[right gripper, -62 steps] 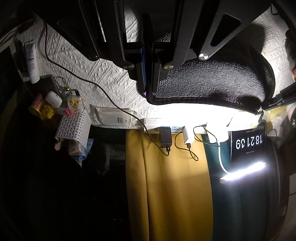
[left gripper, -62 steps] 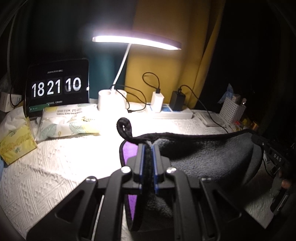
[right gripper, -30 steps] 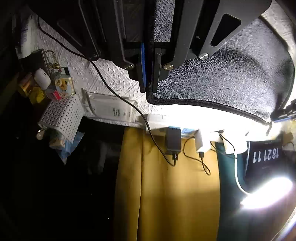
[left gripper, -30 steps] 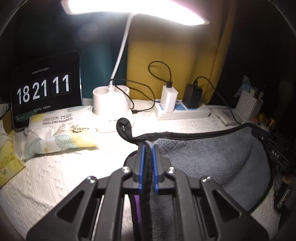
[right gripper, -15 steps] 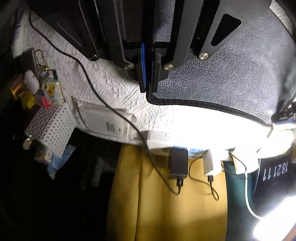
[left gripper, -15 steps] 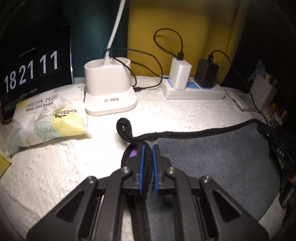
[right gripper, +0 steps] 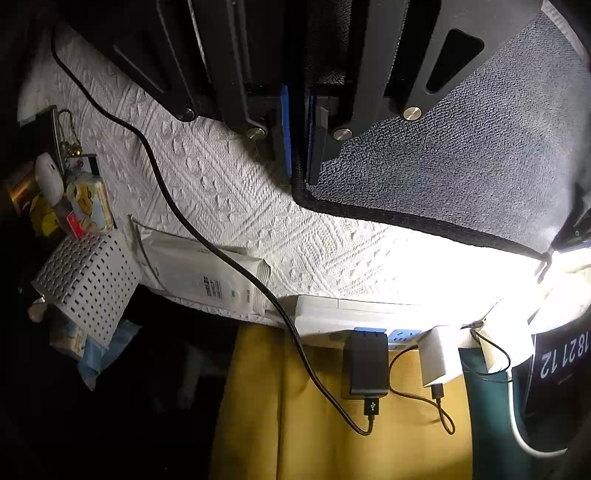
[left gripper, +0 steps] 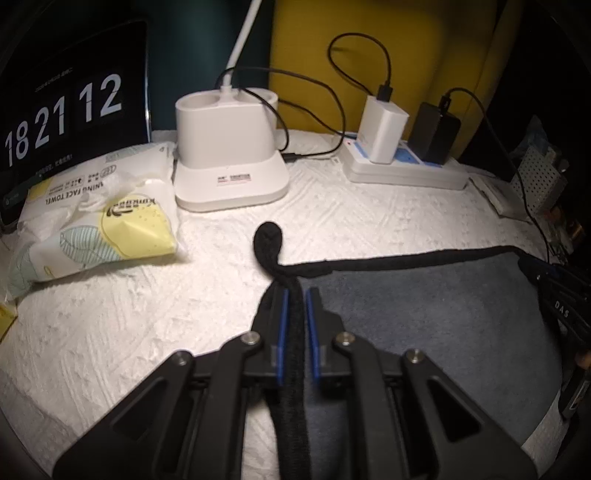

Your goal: Fold towel

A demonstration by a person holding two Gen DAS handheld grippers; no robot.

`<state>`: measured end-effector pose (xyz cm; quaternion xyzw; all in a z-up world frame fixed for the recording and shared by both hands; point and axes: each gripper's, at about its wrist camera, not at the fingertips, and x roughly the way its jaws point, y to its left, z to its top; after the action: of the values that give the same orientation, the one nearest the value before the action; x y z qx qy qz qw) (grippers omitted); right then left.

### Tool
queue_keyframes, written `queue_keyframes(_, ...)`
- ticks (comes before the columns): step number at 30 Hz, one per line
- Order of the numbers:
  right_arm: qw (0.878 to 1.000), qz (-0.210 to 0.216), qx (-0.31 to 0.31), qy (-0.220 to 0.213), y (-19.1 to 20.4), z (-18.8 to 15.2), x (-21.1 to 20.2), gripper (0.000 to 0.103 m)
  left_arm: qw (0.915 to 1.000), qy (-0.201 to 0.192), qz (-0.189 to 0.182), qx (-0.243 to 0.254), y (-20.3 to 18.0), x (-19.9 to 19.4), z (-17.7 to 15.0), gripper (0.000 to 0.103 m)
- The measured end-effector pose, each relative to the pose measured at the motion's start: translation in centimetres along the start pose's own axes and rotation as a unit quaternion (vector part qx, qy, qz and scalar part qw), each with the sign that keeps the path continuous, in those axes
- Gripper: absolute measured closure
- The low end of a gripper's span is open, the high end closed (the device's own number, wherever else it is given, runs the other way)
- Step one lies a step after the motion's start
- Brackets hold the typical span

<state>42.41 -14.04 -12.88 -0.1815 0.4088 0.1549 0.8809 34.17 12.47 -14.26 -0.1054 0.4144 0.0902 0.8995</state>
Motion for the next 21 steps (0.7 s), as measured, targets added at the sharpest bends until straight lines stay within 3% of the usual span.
queue_keyframes(3,1.000,-0.003,0.006,0.002,-0.2,0.0,0.1,0.090,1.0000,0.003,0.005,0.007,0.1,-0.3,0.0,0.090)
queue_keyframes(5,1.000,-0.003,0.020,0.003,-0.7,-0.1,0.1,0.078,0.9999,0.004,0.007,0.012,0.2,-0.4,0.1,0.088)
queue_keyframes(12,0.999,0.011,0.050,0.003,-1.9,-0.3,-0.2,0.071,0.9996,-0.003,0.026,0.009,1.5,-1.6,0.0,0.056)
queue_keyframes(18,0.999,0.000,0.048,0.007,-1.6,-0.7,-0.9,0.069,0.9995,-0.011,0.030,-0.003,2.0,-3.0,-0.3,0.056)
queue_keyframes(21,0.999,-0.007,0.052,0.008,-1.8,-0.9,-1.3,0.061,0.9995,-0.015,0.029,-0.004,2.2,-3.5,-0.4,0.054)
